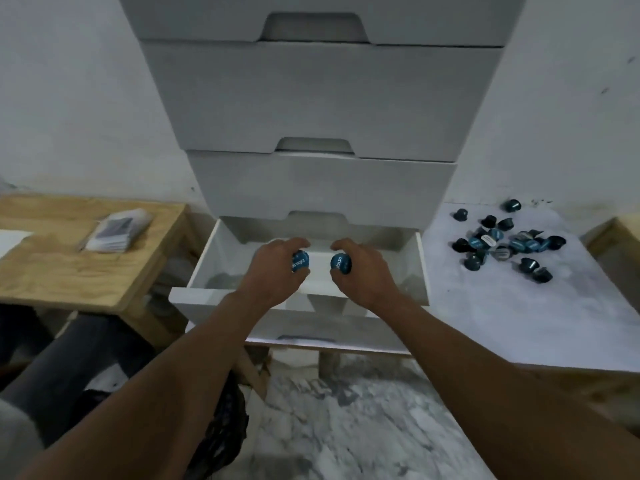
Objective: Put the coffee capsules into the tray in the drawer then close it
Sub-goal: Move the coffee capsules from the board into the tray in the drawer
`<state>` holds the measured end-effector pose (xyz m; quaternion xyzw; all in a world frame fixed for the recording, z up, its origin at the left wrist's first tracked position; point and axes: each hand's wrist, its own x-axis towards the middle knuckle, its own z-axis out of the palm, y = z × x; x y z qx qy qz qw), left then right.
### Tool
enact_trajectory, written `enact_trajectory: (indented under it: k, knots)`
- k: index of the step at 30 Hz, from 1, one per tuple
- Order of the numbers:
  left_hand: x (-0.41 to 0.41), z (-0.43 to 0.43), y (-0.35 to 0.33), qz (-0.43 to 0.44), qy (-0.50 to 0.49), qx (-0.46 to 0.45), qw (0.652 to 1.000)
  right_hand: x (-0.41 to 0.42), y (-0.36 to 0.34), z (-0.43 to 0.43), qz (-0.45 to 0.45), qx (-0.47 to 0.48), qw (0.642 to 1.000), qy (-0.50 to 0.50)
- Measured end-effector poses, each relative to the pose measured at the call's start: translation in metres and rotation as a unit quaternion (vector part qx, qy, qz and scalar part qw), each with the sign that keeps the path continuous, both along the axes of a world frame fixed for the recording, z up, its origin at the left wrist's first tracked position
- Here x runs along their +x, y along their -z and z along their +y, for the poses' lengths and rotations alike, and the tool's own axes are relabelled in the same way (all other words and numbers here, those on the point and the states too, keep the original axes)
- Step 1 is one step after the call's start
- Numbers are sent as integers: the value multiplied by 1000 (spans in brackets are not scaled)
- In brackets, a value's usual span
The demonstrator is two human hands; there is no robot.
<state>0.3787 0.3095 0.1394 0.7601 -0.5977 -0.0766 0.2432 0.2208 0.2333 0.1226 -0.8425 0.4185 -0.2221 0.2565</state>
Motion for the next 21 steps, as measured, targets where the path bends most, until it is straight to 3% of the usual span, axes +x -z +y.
enact_trajectory:
  k: [7, 15, 21]
  knots:
    - [26, -30, 21, 47, 34, 61, 996, 18, 15, -14, 49, 62, 996, 30]
    - [40, -62, 48, 113, 39, 176, 977, 31, 43, -54, 113, 155, 981, -15]
    - [43, -81, 66, 92, 80, 237, 964, 35, 60, -66, 179, 233, 954, -59]
